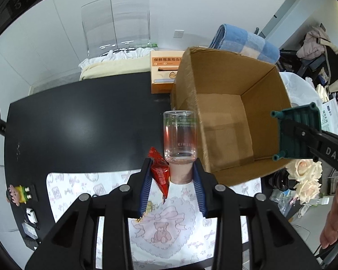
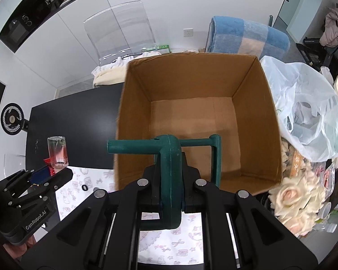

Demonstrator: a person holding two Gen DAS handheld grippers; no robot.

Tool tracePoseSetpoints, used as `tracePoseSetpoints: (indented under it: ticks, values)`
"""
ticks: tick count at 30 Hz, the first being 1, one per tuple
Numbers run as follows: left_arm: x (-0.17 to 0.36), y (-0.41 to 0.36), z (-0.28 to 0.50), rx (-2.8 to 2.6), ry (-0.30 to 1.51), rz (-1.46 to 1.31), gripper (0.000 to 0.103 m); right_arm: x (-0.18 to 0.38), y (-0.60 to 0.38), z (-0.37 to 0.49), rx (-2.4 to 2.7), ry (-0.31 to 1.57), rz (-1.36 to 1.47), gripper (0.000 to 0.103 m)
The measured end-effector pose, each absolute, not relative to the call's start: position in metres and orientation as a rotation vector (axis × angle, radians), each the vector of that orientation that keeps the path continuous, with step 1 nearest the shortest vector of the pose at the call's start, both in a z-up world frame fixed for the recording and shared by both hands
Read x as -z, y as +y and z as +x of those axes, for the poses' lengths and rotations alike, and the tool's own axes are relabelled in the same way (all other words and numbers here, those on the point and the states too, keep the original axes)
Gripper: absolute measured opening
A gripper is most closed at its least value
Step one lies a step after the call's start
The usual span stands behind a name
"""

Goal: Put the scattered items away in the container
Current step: 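Carry the stool with the right tool while the left carries the jar and packet to the box, then open the right tool over the box while the left releases the jar and packet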

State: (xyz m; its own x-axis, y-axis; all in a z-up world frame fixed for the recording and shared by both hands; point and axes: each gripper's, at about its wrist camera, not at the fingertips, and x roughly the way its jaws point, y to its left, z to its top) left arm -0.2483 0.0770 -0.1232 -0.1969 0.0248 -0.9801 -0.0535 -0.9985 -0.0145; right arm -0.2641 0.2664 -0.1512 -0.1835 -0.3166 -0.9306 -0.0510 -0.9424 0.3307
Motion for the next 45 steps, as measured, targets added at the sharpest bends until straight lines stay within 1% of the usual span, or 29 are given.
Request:
tracePoseSetpoints:
  ticks: [2,4,10,24,30,37,40,41,42,43,44,45]
  values:
    - [0.126,0.085,-0.256,-2.385,0.017,-1.959,0.034,0.158,0.274,-0.272,2.236,-0.449,1.896,0.010]
    - [0.126,0.096,-0.265,-2.389,0.032,-1.941,0.034,0.166,0.284,-0.280,2.206,-0.504,1.905,0.011]
    - [0.132,0.123,-0.290,-2.366,0.012,-1.933,0.034,0.182,0.299,-0.294,2.207,-0.451,1.933,0.010]
    - [0.167,0.184,-0.330,-2.301,0.069,-1.951,0.034,0.224,0.332,-0.316,2.142,-0.518,1.969,0.011]
    - [0.191,0.195,-0.333,-2.279,0.094,-1.982,0.034,0.247,0.342,-0.312,2.097,-0.576,1.996,0.011]
    - [0.205,0.198,-0.333,-2.260,0.123,-2.001,0.035,0.257,0.343,-0.312,2.077,-0.580,2.009,0.011]
    - [0.205,0.197,-0.332,-2.278,0.132,-1.985,0.035,0.261,0.344,-0.312,2.065,-0.593,2.022,0.014]
    - [0.204,0.197,-0.332,-2.283,0.137,-1.982,0.042,0.262,0.345,-0.312,2.063,-0.603,2.027,0.015]
    - [0.204,0.197,-0.331,-2.283,0.143,-1.983,0.066,0.263,0.347,-0.312,2.065,-0.611,2.033,0.020]
    - [0.203,0.196,-0.331,-2.290,0.150,-1.982,0.079,0.263,0.349,-0.312,2.079,-0.611,2.040,0.039]
    - [0.201,0.195,-0.329,-2.307,0.158,-1.978,0.091,0.262,0.351,-0.312,2.099,-0.609,2.047,0.063]
    - [0.199,0.194,-0.328,-2.324,0.166,-1.975,0.091,0.262,0.353,-0.311,2.119,-0.607,2.052,0.069]
